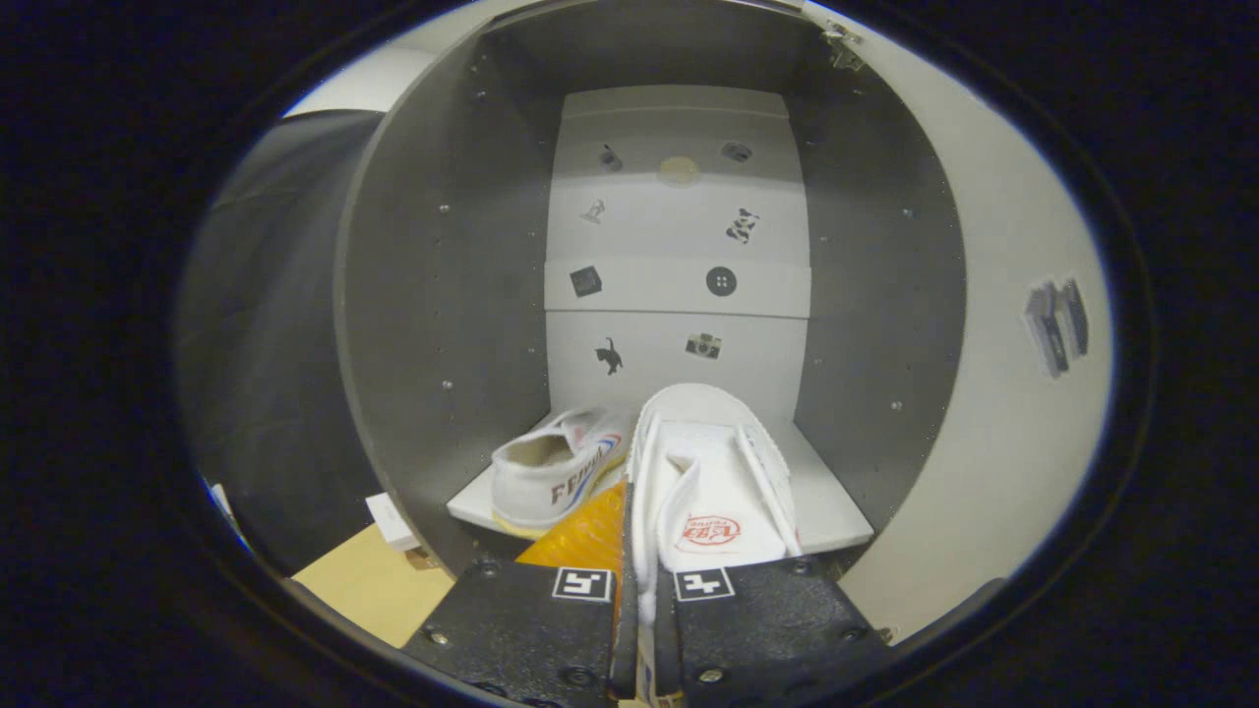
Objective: Open the shoe cabinet door, grab the shoes and put them into the shoe cabinet, then close the shoe cabinet door.
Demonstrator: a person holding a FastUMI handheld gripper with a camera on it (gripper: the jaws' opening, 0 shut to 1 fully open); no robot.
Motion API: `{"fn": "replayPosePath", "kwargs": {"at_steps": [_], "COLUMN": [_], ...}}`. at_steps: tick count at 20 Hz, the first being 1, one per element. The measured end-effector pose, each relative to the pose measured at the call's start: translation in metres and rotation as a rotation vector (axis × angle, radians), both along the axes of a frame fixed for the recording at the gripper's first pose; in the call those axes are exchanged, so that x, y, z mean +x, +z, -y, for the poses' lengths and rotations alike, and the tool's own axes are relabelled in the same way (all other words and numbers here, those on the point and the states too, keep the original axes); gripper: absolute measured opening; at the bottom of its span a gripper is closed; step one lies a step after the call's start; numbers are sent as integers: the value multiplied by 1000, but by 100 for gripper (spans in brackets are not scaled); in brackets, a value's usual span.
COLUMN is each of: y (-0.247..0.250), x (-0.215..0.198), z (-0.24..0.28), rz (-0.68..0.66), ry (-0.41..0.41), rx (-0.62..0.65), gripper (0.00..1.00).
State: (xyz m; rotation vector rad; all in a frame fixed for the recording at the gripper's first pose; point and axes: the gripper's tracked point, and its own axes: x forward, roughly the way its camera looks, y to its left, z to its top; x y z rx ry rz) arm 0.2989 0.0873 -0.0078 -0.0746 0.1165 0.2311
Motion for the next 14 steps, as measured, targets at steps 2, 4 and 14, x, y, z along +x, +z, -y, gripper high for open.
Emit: {"fn": "replayPosePath", "kwargs": {"at_steps": [2, 4, 14], "y": [8, 15, 6], "x": [15, 32, 93], "z": [-2, -2, -4], "rz": [13, 21, -57], "ry": [2, -7, -88], "rx": [6, 4, 29], "gripper": [10, 10, 10]}}
